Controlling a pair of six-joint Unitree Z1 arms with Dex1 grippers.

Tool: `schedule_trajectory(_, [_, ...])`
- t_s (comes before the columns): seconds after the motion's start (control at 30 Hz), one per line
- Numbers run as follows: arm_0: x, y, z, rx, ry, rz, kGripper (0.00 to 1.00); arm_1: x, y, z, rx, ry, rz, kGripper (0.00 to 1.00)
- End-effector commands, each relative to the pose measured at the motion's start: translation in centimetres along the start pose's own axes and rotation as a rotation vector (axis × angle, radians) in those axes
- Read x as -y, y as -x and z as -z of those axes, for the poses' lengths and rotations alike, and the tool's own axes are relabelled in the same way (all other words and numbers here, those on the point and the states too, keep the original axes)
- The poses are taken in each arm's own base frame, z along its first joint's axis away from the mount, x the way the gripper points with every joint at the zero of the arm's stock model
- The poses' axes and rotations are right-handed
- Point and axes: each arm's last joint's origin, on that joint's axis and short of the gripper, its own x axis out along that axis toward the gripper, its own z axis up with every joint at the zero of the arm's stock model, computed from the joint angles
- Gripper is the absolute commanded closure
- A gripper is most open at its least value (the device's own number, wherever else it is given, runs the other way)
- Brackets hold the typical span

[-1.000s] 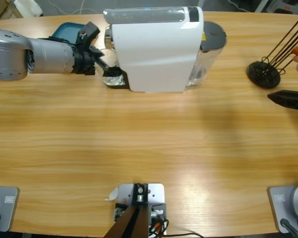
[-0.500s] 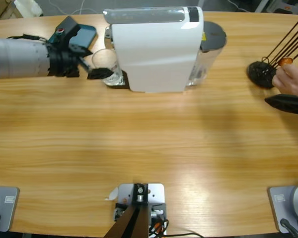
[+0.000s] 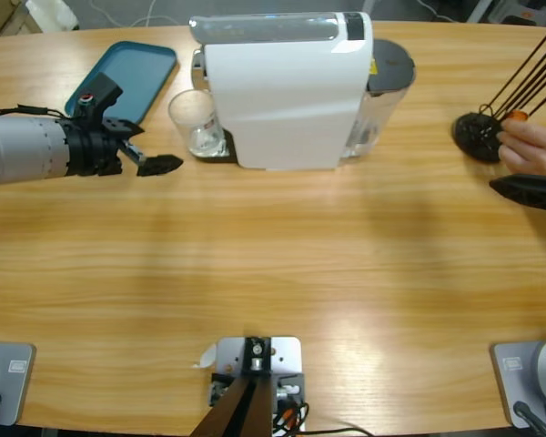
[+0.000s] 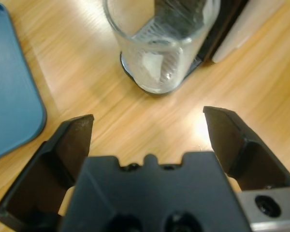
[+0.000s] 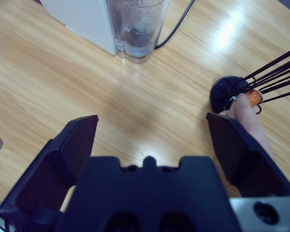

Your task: Pour coffee

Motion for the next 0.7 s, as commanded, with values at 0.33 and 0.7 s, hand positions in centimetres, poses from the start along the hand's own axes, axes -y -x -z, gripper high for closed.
schedule_trajectory(0.33, [-0.3, 16.6, 2.9, 0.133, 0.088, -0.137, 0.058, -0.1, -1.5, -3.4, -0.005, 0.027, 0.071, 0.988])
schedule_trajectory(0.7, [0.0, 15.1, 4.3, 0.012, 0.117, -0.110, 0.105, -1.3, -4.1, -12.8, 0.043, 0.180, 0.050, 1.000])
